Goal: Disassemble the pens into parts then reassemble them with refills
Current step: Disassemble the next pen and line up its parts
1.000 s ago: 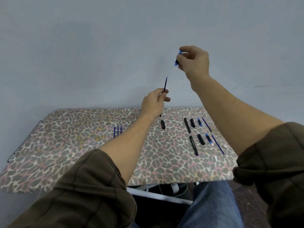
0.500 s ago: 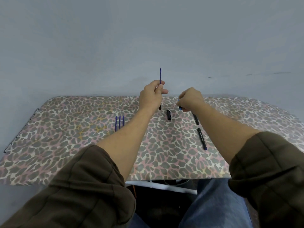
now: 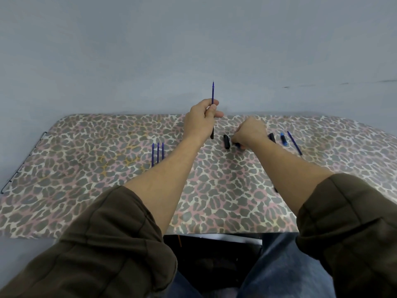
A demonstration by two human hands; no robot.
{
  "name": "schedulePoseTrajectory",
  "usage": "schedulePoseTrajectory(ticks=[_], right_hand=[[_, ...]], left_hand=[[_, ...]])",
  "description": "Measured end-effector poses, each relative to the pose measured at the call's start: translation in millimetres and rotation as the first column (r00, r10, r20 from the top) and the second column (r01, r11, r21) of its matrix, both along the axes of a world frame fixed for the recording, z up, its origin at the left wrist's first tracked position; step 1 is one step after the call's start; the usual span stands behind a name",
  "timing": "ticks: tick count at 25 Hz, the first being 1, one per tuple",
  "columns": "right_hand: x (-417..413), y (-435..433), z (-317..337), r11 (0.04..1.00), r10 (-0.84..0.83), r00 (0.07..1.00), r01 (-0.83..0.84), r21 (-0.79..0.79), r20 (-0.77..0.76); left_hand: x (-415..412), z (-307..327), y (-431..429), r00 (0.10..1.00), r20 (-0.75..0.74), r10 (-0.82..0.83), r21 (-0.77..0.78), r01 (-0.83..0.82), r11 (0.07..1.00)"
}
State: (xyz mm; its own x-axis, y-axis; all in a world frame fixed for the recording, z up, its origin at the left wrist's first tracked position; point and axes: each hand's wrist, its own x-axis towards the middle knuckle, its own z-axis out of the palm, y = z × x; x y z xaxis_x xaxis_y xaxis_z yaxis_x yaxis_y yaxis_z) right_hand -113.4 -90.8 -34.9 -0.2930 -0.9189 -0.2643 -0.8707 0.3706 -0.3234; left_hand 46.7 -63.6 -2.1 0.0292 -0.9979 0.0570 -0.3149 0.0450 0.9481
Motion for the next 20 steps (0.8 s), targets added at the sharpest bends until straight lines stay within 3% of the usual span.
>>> schedulePoseTrajectory(ticks=[5,8,11,13,20], right_hand=[[-2,7,14,1.0,-0.022,0.996,0.022,-0.001,0.081],[-11,7,46,0.982,-0.053,0.977,0.089,-0.167,0.208],[-8,14,96,0.921,0.057,0.85,0.158,-0.356,0.524],[1,21,126,0.912,0.17,0.763,0.117,-0.392,0.624],[8,44,165,0.91,0.222,0.806,0.031,-0.414,0.548]], left_hand=[[-3,3,3,1.0,0.009,-0.014,0.004,0.014,1.0],[-6,9,5,1.0,0.013,-0.016,-0.004,0.016,1.0],[-13,21,8,0.999,0.038,-0.023,-0.024,0.024,0.999],[-18,30,12,0.997,0.06,-0.044,-0.041,0.047,0.998],[-25,65,27,0.992,0.1,-0.073,-0.137,0.087,0.987]])
